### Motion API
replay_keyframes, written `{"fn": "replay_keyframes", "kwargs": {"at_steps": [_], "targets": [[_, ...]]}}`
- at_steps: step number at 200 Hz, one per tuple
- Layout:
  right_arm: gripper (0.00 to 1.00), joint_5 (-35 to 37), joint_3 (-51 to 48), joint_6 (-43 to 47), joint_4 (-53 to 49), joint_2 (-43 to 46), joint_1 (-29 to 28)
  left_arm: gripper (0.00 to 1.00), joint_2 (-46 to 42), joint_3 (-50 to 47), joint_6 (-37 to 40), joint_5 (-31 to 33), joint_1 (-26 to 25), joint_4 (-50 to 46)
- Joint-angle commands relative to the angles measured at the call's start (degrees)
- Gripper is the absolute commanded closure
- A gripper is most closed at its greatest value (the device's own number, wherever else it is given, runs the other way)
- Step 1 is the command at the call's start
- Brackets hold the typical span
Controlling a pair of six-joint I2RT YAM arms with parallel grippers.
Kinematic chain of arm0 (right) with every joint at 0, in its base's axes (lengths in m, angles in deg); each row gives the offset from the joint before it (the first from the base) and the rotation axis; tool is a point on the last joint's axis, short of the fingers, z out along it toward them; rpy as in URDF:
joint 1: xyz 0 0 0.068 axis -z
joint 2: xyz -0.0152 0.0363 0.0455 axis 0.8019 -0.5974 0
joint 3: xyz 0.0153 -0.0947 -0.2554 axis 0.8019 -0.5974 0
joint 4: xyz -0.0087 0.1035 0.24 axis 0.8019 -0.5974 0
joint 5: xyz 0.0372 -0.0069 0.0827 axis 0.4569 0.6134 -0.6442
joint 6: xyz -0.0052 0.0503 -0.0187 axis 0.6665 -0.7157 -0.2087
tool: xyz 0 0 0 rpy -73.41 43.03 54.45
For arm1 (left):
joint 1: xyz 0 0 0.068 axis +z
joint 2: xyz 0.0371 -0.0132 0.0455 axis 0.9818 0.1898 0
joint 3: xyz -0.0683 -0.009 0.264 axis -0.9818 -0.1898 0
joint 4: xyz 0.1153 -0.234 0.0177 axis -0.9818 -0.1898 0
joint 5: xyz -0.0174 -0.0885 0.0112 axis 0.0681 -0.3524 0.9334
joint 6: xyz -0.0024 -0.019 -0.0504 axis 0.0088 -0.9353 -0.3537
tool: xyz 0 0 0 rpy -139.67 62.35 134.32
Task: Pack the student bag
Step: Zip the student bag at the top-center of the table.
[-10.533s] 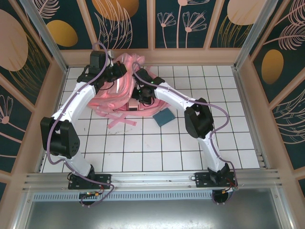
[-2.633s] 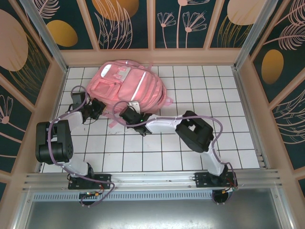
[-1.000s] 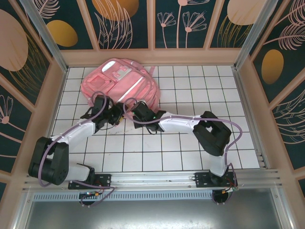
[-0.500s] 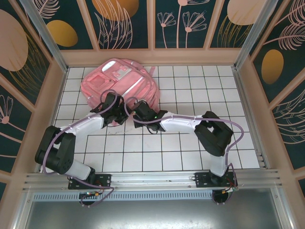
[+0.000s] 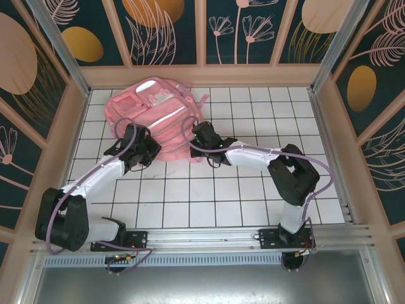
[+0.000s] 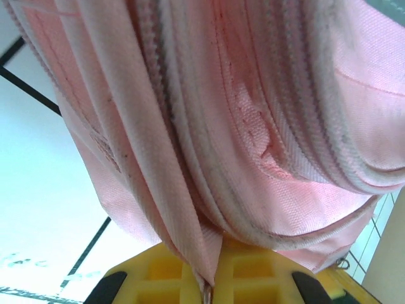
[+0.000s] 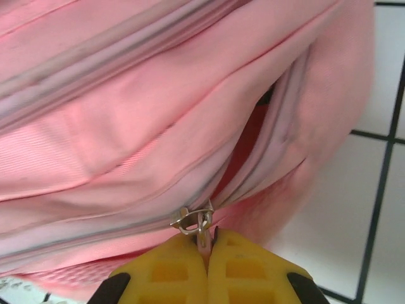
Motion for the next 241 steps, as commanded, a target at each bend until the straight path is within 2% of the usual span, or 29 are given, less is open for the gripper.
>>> {"fn": "replay_keyframes", "kwargs": {"at_steps": [1,31,52,81,110,139,168,193,222,231,241], "targets": [[1.00,5.82,-1.77,2.56,-3.49,1.59,5.05,1.00,-3.64,0.30,4.01,9.02,3.40,-7.25],[1.00,5.26,-2.03,5.27,-3.63,0.93,7.61,1.00,-5.51,0.89,6.14,9.63,4.36,-9.09],[1.00,2.50,-1.31,6.48,-3.88,1.38,7.35,1.00,-5.60,0.81,8.37,9.12,5.57,-8.96],[1.00,2.41,-1.94,6.71,-4.10,4.77,3.96,1.00,-2.53,3.07,13.81,6.49,7.41,-8.21],[1.00,2.93,-3.62,6.33,-5.17,8.30,-1.69,1.00,1.65,8.43,20.69,6.64,8.27,-9.06],[1.00,1.27,-2.75,4.75,-5.96,7.81,-8.63,1.00,4.59,10.33,25.83,5.52,13.44,-9.48],[1.00,-1.21,2.99,4.35,-5.78,2.81,-14.01,1.00,7.53,10.42,30.99,4.66,19.29,-9.06],[1.00,-3.03,9.22,5.14,-5.81,-2.25,-15.62,1.00,10.69,12.56,34.06,2.00,24.55,-8.18],[1.00,-5.09,16.49,6.30,-7.36,-8.00,-15.53,1.00,13.59,15.69,35.30,0.29,27.85,-8.51],[1.00,-4.89,17.86,6.31,-8.00,-9.46,-15.56,0.93,13.47,16.07,34.91,-1.28,27.89,-8.56],[1.00,-4.70,17.90,6.20,-7.76,-10.37,-15.38,0.81,12.63,15.68,34.23,-3.21,27.89,-8.18]]}}
